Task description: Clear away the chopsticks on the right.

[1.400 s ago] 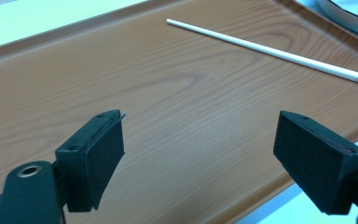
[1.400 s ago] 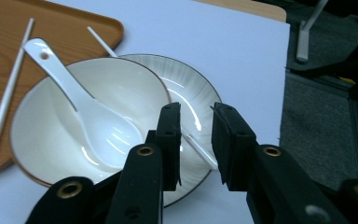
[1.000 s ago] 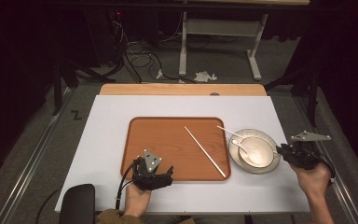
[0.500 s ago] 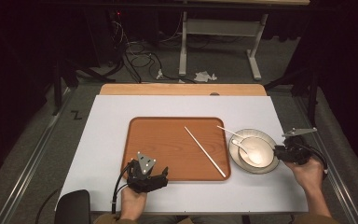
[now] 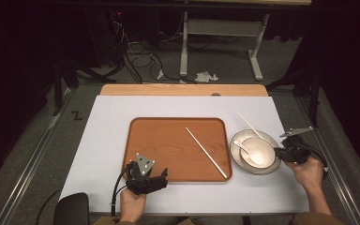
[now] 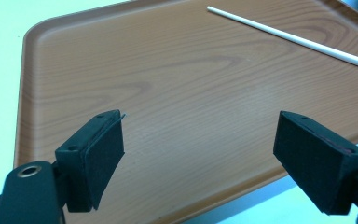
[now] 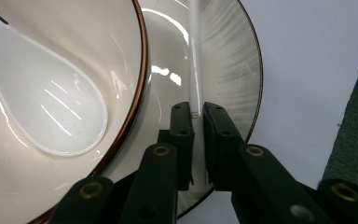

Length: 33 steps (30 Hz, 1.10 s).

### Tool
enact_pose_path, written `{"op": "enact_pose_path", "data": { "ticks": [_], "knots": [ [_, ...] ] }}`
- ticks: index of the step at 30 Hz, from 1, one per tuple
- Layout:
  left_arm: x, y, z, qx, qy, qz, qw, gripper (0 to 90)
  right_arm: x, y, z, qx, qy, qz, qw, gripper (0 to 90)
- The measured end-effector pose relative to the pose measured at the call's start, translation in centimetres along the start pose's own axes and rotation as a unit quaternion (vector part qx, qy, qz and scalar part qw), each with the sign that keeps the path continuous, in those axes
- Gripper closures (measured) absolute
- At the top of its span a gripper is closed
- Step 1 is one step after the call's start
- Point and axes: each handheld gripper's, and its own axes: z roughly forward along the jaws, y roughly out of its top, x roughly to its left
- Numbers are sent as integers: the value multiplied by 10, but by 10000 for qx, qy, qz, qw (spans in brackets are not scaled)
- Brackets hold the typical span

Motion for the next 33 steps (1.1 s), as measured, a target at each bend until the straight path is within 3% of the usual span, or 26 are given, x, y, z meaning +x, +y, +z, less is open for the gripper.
{"op": "enact_pose_path", "data": {
  "ticks": [8,21,33],
  "knots": [
    [0,0,0,15,-34,24,10000,164,0,0,-4,-155,9,62,9999,847],
    [-3,3,4,19,-96,63,9999,164,4,-2,-28,-835,-1,168,9964,849],
    [-10,12,14,8,-290,237,9993,164,31,-9,-64,-1354,108,73,9907,848]
  ]
}}
